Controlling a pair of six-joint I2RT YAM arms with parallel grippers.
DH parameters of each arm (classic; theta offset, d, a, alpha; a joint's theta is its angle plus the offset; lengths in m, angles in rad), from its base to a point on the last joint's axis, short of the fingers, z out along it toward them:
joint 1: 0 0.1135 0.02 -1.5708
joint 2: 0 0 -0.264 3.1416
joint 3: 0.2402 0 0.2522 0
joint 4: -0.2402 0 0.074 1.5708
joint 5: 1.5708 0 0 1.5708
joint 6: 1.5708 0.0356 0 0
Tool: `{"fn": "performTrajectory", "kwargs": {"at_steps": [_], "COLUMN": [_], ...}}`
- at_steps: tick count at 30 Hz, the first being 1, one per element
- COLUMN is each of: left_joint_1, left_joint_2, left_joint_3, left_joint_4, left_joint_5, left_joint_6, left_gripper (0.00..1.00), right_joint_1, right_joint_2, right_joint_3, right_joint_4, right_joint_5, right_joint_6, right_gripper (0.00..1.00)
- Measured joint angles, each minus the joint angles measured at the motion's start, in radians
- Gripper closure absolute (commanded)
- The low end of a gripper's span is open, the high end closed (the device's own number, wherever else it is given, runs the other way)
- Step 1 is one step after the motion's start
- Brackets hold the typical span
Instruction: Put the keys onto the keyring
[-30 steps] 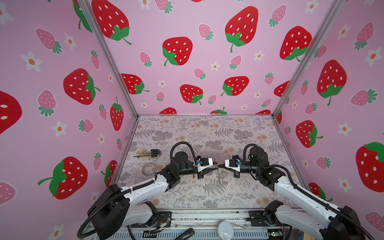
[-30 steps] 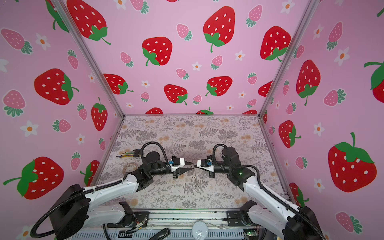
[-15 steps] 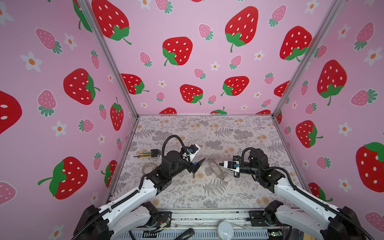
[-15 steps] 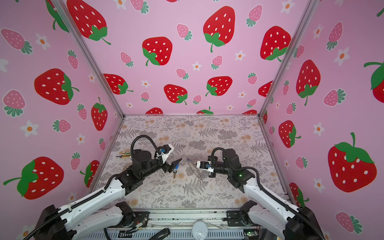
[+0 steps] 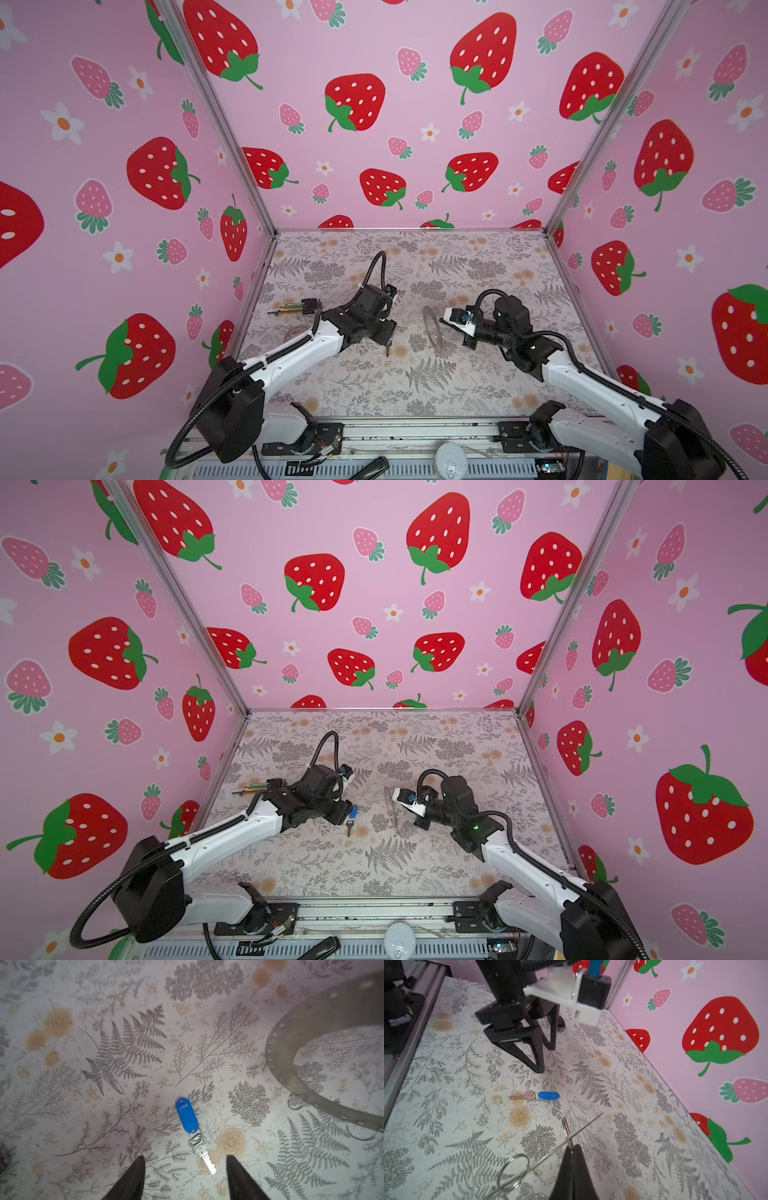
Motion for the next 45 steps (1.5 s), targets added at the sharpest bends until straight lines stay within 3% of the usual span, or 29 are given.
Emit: {"fn": "performTrajectory", "kwargs": {"at_steps": [12, 17, 36, 45], "left_joint_1": [0.056, 0.056, 0.024, 0.002], "left_joint_2": [0.190, 0.251, 0.349, 0.356], "left_joint_3": [0.034, 0.072, 0.140, 0.140], "left_joint_4": [-0.066, -0.075, -0.075, -0.079], "left_joint_5": [0.083, 0.100, 0.097, 0.072], "left_joint_6": [-0.055, -0.050, -0.040, -0.040], "left_gripper": [0.60, 0.62, 0.69, 0.82], "right_joint_1": [0.014, 0.023, 0.023, 0.023], "right_joint_2": [-0.016, -0.017, -0.001, 0.025], "right_joint_3": [0.016, 0.016, 0.021, 0.028], "right_joint_4": [0.005, 0.005, -0.010, -0.014], "right_joint_5": [0.030, 0.034, 0.045, 0.045], "right_joint_6": [0.060, 0.061, 0.052, 0.050], "right_gripper": [1.00, 1.00, 1.00, 1.00]}}
